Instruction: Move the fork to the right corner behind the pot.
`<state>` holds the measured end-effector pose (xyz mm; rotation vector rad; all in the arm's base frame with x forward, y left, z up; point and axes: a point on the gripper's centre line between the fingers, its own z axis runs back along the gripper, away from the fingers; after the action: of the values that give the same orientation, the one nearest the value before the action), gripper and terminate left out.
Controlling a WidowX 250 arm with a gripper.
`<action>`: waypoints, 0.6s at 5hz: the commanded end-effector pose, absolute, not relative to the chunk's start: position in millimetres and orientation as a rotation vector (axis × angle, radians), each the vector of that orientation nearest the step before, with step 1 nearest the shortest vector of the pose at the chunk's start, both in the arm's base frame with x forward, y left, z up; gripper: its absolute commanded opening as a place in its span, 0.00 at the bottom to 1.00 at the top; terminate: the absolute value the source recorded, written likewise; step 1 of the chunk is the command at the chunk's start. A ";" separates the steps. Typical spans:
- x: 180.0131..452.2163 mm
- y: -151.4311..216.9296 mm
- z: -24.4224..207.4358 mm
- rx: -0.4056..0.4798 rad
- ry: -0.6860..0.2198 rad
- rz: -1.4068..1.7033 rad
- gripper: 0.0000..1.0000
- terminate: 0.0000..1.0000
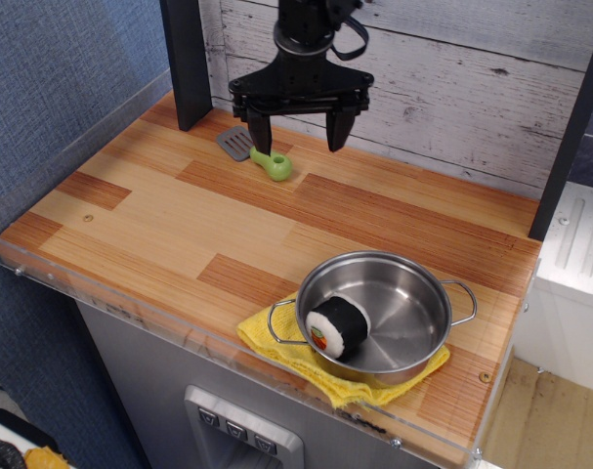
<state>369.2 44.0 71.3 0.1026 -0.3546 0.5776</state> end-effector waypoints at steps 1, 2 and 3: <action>375.1 64.5 86.3 0.107 -0.415 0.597 1.00 0.00; 375.6 72.6 85.0 0.140 -0.407 0.594 1.00 0.00; 373.6 82.0 76.5 0.162 -0.384 0.590 1.00 0.00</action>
<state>368.8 73.9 58.0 0.1677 -0.3311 0.5759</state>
